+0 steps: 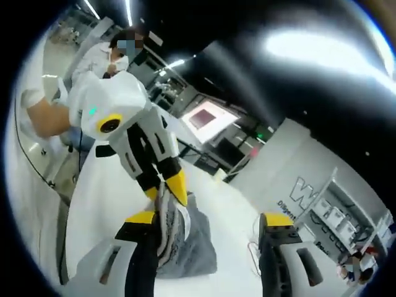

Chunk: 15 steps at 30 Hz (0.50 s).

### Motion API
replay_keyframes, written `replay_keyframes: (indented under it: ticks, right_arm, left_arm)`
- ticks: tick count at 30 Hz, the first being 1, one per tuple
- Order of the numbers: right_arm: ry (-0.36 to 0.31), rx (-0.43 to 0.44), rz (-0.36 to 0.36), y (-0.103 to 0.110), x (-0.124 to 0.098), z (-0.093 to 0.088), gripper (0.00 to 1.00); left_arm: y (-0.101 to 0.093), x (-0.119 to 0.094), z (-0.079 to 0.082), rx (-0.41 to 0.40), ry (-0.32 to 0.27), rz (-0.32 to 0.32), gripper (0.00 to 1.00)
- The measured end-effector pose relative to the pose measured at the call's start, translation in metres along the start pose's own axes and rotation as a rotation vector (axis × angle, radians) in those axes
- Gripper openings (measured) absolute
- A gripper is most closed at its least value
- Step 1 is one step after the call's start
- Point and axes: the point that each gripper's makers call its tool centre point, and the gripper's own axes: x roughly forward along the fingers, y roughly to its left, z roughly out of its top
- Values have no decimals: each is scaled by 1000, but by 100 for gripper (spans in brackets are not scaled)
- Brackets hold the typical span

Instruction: Open the folded towel by lifting each exposed corner and separating the folded layers until the towel lies flat within the target outline without major curled edges

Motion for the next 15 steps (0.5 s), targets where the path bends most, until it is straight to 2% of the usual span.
replay_keyframes:
  ticks: [6, 7, 10, 12, 15]
  right_arm:
    - [47, -37, -45, -11, -1, -12, 59]
    - [61, -50, -30, -8, 2, -17, 58]
    - [63, -41, -14, -5, 4, -19, 55]
    - [76, -15, 26, 7, 10, -22, 56]
    - [78, -59, 48, 17, 13, -22, 53]
  left_arm:
    - [-5, 1, -8, -9, 7, -26, 9]
    - [-8, -1, -4, -8, -3, -31, 9]
    - [-9, 2, -7, -10, 2, -36, 9]
    - [-12, 3, -5, -6, -4, -51, 9]
    - [-15, 3, -4, 12, -6, -67, 9]
